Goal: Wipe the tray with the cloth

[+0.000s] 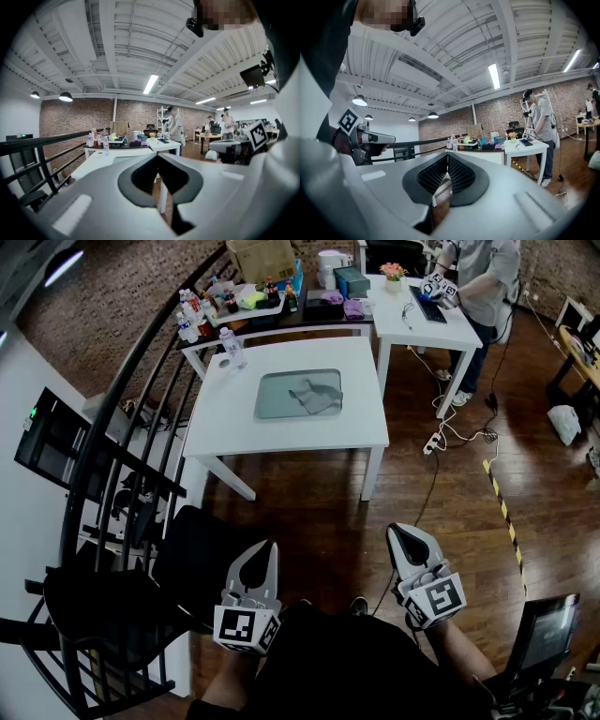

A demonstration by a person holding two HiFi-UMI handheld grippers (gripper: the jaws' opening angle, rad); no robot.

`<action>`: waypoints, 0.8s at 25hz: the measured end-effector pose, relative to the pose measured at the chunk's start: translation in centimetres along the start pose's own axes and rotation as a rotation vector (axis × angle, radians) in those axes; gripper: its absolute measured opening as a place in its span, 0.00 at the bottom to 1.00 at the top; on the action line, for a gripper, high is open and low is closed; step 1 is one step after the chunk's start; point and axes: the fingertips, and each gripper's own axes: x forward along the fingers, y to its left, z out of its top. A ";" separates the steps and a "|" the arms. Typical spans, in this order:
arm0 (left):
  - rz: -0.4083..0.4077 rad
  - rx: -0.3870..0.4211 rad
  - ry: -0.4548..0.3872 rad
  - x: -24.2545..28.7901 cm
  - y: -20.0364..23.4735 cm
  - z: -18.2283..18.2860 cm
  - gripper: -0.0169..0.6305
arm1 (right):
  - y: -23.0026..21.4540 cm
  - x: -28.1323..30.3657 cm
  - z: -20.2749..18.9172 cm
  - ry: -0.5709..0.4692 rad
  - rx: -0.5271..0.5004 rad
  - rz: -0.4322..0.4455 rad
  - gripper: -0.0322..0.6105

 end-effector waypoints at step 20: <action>-0.080 -0.021 0.223 30.2 28.7 -7.5 0.06 | -13.4 35.3 -13.9 0.504 0.014 -0.163 0.24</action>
